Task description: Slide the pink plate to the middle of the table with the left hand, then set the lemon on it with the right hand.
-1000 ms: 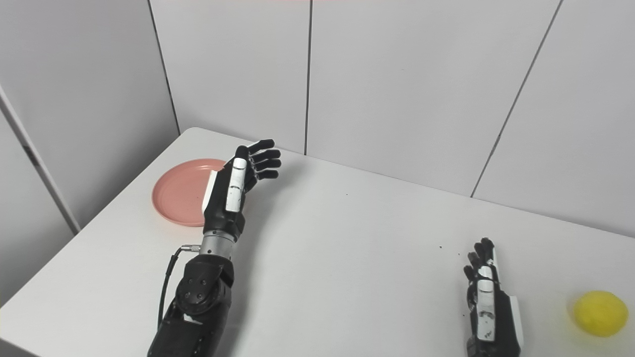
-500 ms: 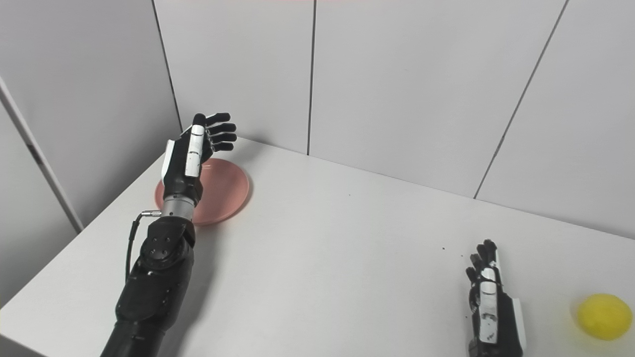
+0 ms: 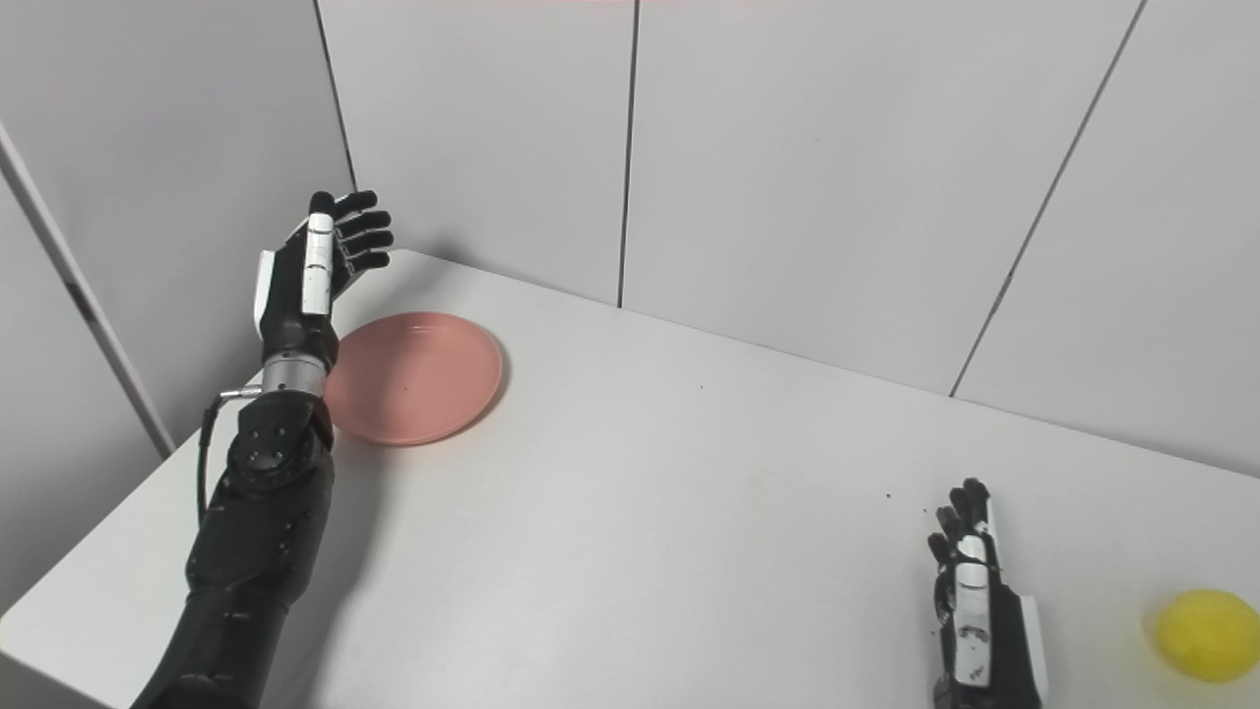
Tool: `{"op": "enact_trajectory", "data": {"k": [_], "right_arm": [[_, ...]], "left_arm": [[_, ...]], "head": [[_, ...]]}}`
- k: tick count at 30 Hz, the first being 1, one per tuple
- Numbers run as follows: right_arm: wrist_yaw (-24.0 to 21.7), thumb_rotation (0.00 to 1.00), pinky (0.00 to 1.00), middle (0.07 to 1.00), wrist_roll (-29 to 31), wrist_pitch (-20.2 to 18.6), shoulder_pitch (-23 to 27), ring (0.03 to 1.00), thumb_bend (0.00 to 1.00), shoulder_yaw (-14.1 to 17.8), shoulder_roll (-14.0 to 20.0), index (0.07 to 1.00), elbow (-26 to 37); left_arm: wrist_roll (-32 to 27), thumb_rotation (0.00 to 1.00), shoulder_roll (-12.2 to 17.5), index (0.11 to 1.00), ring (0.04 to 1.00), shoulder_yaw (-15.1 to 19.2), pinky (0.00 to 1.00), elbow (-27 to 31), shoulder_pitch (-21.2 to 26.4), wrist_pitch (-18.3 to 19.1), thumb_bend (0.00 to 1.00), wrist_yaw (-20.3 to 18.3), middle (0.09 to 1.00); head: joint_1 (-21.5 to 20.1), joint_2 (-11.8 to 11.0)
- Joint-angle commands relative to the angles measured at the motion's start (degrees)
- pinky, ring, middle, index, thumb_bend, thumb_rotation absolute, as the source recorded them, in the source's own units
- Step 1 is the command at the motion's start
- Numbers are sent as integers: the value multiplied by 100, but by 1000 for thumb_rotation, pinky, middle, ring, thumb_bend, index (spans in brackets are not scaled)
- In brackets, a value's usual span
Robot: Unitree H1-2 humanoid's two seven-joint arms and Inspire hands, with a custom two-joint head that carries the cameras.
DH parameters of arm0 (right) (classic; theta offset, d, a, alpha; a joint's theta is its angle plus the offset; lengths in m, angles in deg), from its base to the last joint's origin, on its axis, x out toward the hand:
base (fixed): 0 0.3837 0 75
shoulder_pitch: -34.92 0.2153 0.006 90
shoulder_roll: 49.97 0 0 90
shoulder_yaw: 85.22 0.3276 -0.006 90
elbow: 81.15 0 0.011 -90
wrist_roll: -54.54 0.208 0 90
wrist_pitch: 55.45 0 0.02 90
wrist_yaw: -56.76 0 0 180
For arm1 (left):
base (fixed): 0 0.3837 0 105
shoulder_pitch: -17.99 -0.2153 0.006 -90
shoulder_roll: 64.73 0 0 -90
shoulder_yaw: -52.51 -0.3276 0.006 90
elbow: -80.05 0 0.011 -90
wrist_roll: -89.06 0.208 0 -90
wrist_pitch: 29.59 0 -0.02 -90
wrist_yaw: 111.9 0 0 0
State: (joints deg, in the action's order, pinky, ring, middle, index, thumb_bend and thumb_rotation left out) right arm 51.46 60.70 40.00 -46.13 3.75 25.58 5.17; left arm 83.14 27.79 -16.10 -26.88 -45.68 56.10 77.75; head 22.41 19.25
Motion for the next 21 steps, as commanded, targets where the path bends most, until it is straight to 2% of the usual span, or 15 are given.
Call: {"op": "enact_trajectory", "data": {"k": [1,10,21], "right_arm": [[-37,1000,1000,1000,59,108,4,1000,666,6,-20,1000,27],[-48,1000,1000,1000,91,40,-19,1000,647,15,-57,1000,100],[-103,1000,1000,1000,72,-23,-72,1000,639,-12,12,1000,210]], "left_arm": [[-23,1000,249,675,683,94,663,66,221,-154,726,82,685],[-86,1000,523,698,715,184,709,-514,189,-386,738,5,712],[-240,1000,644,723,741,189,740,-1176,234,-538,704,-14,734]], "head": [[8,6],[41,-12],[101,33]]}}
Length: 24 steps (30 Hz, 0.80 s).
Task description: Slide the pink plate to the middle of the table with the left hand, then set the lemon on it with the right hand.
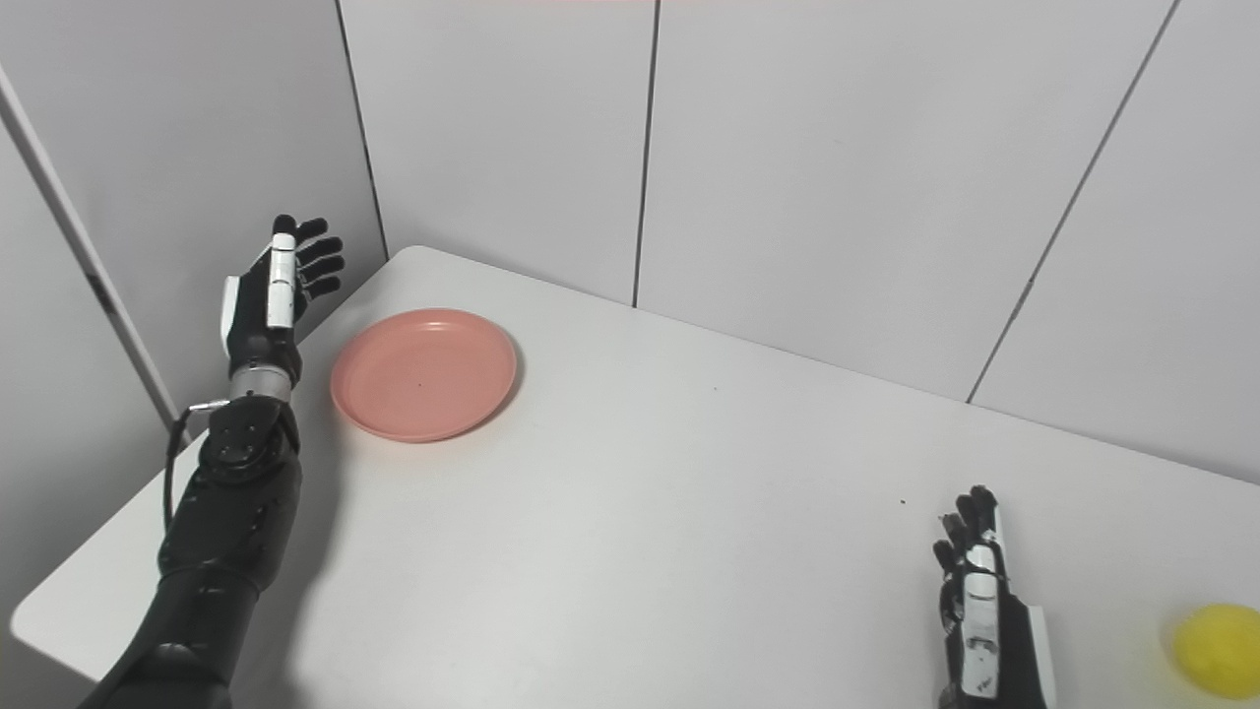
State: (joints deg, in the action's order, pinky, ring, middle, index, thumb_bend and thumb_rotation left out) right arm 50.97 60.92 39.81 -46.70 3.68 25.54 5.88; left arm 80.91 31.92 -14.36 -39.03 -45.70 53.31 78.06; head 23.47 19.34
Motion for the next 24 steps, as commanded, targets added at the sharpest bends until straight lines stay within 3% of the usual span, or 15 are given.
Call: {"op": "enact_trajectory", "data": {"k": [1,8,17,24], "right_arm": [[-52,1000,1000,1000,46,-7,-19,1000,632,-7,17,1000,151],[-20,1000,1000,1000,10,-79,-40,1000,634,-6,14,1000,242],[12,1000,1000,1000,-25,-141,-50,1000,654,-7,-9,1000,307],[39,1000,1000,1000,-6,-156,-36,1000,670,23,-44,1000,318]], "left_arm": [[-25,1000,245,729,746,-1,746,-29,231,-267,712,-72,739],[-244,1000,254,732,747,-23,743,-534,253,-485,719,-283,737],[-435,1000,114,731,741,-122,709,-766,214,-391,712,-469,738],[-504,1000,39,759,779,-307,771,-924,186,-564,726,-790,772]], "head": [[-4,26],[3,53],[3,105],[-2,124]]}}
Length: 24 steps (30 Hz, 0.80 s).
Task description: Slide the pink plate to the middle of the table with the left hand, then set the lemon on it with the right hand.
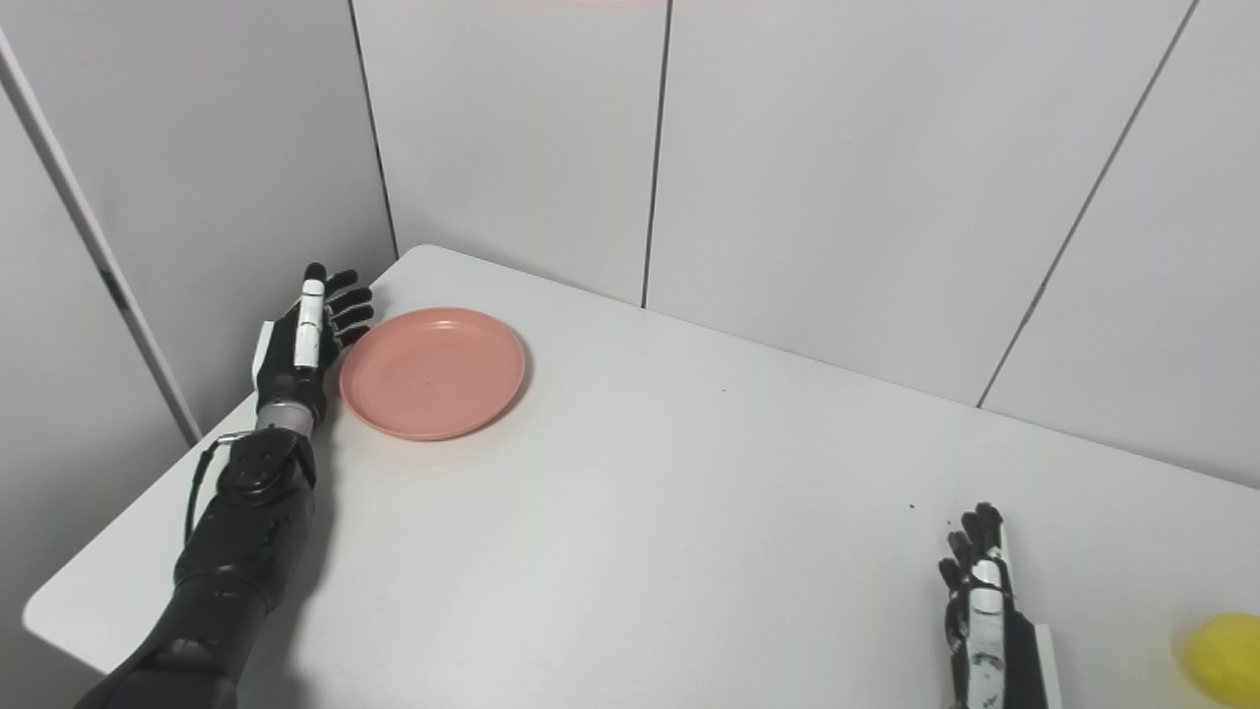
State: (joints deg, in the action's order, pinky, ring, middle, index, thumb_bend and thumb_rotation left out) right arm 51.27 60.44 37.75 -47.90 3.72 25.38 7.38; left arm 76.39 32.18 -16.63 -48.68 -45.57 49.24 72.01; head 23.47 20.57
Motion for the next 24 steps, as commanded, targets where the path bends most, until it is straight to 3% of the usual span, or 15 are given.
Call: {"op": "enact_trajectory", "data": {"k": [1,5,16,24], "right_arm": [[8,1000,1000,1000,46,42,84,1000,669,20,-27,1000,171],[8,1000,1000,1000,84,-6,79,1000,666,30,-38,1000,203],[17,1000,1000,1000,109,-32,73,1000,663,35,-64,1000,260],[28,1000,1000,1000,93,-64,66,1000,658,31,-77,1000,316]], "left_arm": [[-49,1000,-6,754,779,-101,766,45,173,-157,722,-196,772],[-9,1000,-51,749,774,-178,756,19,186,-176,723,-185,765],[28,1000,-323,755,777,-368,779,555,34,204,673,-164,765],[77,1000,-423,769,783,-616,762,768,-131,170,689,-301,777]], "head": [[-2,1],[-2,1],[18,76],[-12,114]]}}
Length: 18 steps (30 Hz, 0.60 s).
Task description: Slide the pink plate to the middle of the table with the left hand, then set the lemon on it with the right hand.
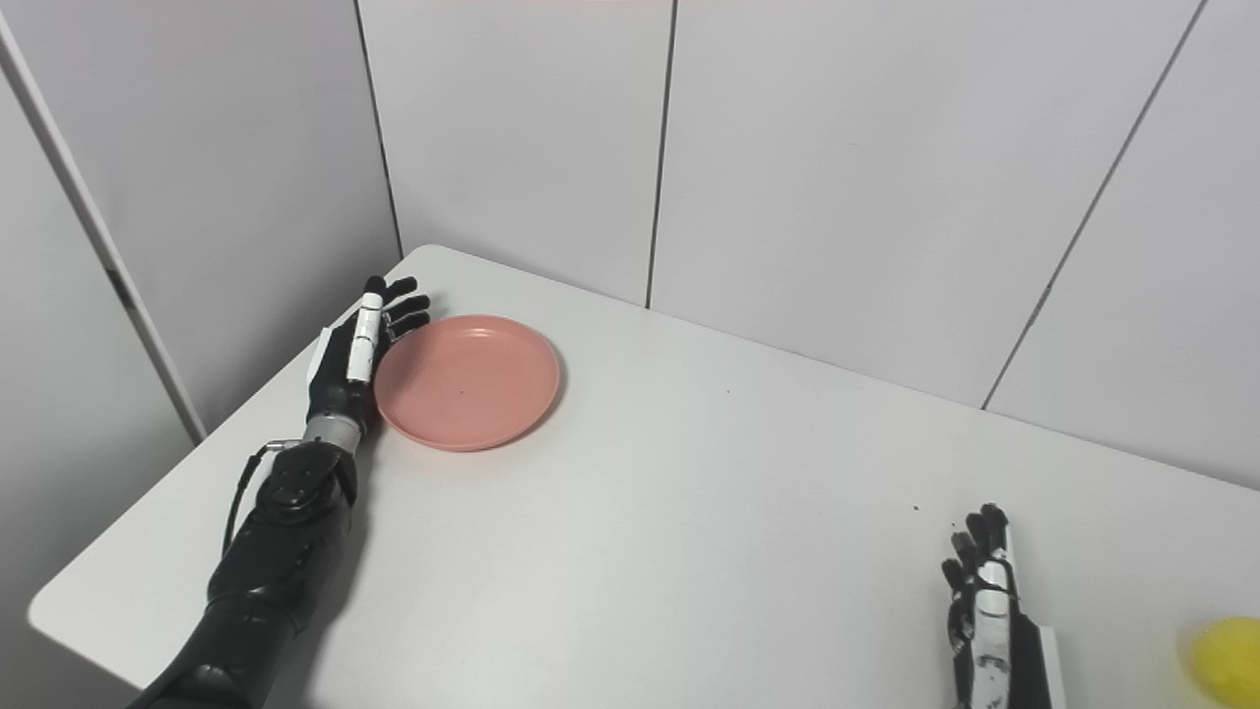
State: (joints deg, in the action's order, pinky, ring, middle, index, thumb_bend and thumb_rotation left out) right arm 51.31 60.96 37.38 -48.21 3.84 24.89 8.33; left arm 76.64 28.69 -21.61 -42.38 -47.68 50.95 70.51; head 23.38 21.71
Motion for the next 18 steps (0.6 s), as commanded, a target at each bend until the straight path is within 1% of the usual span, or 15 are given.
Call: {"op": "enact_trajectory", "data": {"k": [1,6,10,13,18], "right_arm": [[33,1000,1000,1000,31,-9,102,1000,659,21,-34,1000,214],[26,1000,1000,1000,43,-32,107,1000,663,20,-35,1000,224],[33,1000,1000,1000,44,-2,108,1000,654,27,-43,1000,214],[43,1000,1000,1000,12,-19,107,1000,656,22,-39,1000,216],[44,1000,1000,1000,36,21,119,1000,655,42,-49,1000,193]], "left_arm": [[46,1000,-98,768,782,-138,760,198,66,40,688,-150,776],[-3,1000,-178,764,781,-206,758,367,28,140,684,-171,776],[-102,1000,-296,768,776,-271,759,644,-24,471,690,-240,773],[-190,1000,-393,773,781,-287,767,789,-49,634,679,-322,779],[-169,1000,-590,772,782,-375,769,859,-62,730,648,-319,779]], "head": [[-20,19],[-63,44],[-83,67],[-91,73],[-86,101]]}}
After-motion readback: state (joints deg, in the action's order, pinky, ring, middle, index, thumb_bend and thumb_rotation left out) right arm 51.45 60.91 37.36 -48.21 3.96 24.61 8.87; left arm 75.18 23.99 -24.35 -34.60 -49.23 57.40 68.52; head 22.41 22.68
